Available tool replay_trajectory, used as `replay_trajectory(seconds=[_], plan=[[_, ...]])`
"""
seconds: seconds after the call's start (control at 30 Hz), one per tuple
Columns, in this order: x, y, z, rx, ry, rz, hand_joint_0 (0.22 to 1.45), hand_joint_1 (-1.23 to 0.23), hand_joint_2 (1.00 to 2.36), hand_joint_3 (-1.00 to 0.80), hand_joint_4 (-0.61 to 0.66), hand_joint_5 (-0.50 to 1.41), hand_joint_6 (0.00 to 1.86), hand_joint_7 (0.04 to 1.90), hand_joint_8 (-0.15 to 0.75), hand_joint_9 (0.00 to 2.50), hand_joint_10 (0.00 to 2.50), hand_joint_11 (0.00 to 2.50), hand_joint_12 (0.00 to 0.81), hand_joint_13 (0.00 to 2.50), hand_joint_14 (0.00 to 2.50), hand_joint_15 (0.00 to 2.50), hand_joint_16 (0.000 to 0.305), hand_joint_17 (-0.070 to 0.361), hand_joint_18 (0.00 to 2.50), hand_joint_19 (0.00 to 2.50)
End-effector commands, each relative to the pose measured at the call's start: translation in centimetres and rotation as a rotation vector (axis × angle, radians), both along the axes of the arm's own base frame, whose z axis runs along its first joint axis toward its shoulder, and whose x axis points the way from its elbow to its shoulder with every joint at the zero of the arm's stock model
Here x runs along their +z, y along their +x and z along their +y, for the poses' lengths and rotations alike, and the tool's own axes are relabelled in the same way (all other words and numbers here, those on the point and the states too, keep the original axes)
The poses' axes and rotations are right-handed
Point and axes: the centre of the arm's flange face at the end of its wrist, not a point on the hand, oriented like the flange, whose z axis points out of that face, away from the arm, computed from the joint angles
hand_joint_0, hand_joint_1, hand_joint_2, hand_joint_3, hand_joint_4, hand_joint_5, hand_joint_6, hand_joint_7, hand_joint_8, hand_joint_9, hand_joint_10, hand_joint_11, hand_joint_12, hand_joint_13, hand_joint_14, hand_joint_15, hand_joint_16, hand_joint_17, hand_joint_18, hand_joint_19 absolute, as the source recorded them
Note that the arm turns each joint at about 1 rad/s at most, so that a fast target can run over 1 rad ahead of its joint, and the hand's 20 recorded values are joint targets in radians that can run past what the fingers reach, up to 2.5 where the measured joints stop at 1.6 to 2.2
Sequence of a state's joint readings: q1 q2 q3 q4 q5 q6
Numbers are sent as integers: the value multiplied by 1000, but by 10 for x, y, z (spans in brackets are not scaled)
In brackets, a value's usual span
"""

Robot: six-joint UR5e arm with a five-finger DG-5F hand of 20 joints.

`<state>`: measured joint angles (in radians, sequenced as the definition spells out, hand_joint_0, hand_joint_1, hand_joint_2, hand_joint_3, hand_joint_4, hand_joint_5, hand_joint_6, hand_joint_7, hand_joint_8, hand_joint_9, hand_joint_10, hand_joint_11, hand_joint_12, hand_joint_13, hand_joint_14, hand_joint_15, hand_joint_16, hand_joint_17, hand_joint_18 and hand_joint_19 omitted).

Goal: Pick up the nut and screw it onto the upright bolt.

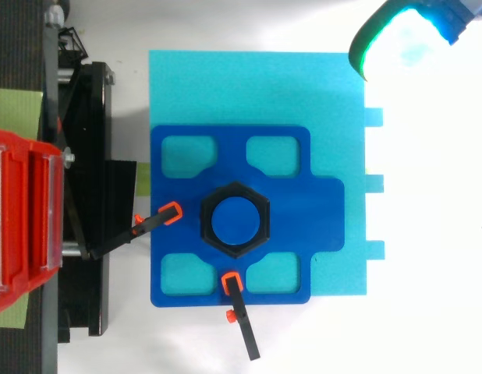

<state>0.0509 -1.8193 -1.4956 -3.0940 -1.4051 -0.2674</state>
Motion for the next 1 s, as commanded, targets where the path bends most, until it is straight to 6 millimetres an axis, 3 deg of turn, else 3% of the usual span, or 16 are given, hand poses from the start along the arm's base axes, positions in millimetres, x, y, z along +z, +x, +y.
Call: replay_trajectory(seconds=[0.0,0.97], plan=[[0,0,0,0,1,0,491,-463,1000,-500,65,-225,500,527,182,122,0,0,348,0,0,0,48,109,0,0],[0,0,0,0,1,0,496,-482,1000,-500,55,-219,501,585,181,130,0,0,342,0,0,0,48,108,0,0]])
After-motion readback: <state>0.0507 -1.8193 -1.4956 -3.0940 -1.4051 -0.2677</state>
